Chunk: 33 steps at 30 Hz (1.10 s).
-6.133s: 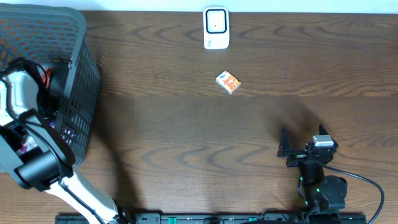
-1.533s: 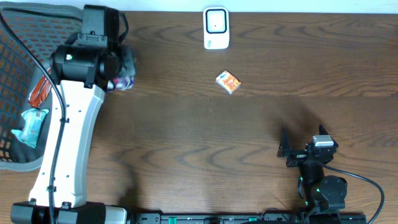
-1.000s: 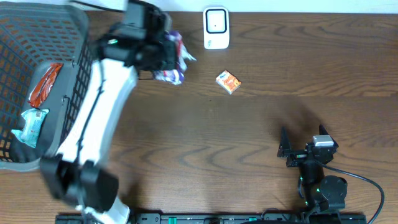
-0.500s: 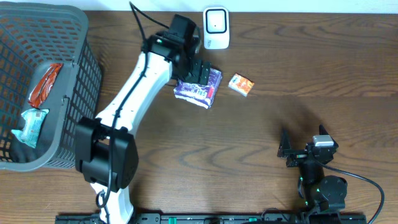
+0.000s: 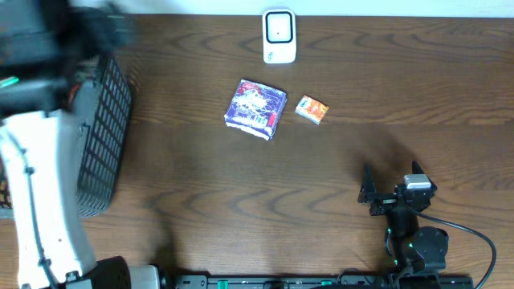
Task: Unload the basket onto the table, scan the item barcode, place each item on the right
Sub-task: 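Carry the purple package out and place it beside the orange pack, then reach the left gripper into the basket and grasp the mint-green bag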
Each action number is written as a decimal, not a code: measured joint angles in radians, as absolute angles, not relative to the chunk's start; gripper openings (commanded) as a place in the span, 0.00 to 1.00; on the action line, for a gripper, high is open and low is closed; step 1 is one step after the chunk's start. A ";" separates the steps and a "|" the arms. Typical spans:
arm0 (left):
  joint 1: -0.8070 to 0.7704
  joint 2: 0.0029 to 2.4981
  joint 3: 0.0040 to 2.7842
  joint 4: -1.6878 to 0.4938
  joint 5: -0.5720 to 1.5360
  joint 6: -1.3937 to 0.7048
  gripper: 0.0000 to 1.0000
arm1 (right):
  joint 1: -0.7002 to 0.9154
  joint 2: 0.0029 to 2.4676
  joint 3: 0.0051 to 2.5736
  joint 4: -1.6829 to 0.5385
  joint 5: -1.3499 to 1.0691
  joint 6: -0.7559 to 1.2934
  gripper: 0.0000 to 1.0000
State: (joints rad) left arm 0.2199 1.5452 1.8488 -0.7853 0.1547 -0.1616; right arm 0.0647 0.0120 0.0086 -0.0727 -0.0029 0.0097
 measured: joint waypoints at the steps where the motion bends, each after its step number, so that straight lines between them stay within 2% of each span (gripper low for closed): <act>1: 0.280 1.539 1.849 -0.792 0.151 -0.177 0.99 | 0.065 0.012 0.009 -0.073 -0.003 0.010 0.99; 7: 0.537 1.570 1.849 -0.912 0.139 -0.241 0.99 | 0.065 0.012 0.009 -0.073 -0.003 0.010 0.99; 14: 0.620 1.645 1.785 -0.984 -0.082 -0.275 0.99 | 0.065 0.012 0.009 -0.073 -0.003 0.010 0.99; 21: 0.619 1.751 1.644 -0.954 -0.223 -0.056 0.99 | 0.065 0.012 0.009 -0.072 -0.003 0.010 0.99; 24: 0.619 1.776 1.568 -0.901 -0.243 0.074 0.83 | 0.065 0.012 0.009 -0.072 -0.003 0.010 0.99; 26: 0.619 1.777 1.520 -0.861 -0.250 0.186 0.84 | 0.065 0.012 0.009 -0.073 -0.003 0.010 0.99; 33: 0.619 1.777 1.419 -0.761 -0.256 0.360 0.87 | 0.065 0.012 0.009 -0.072 -0.003 0.010 0.99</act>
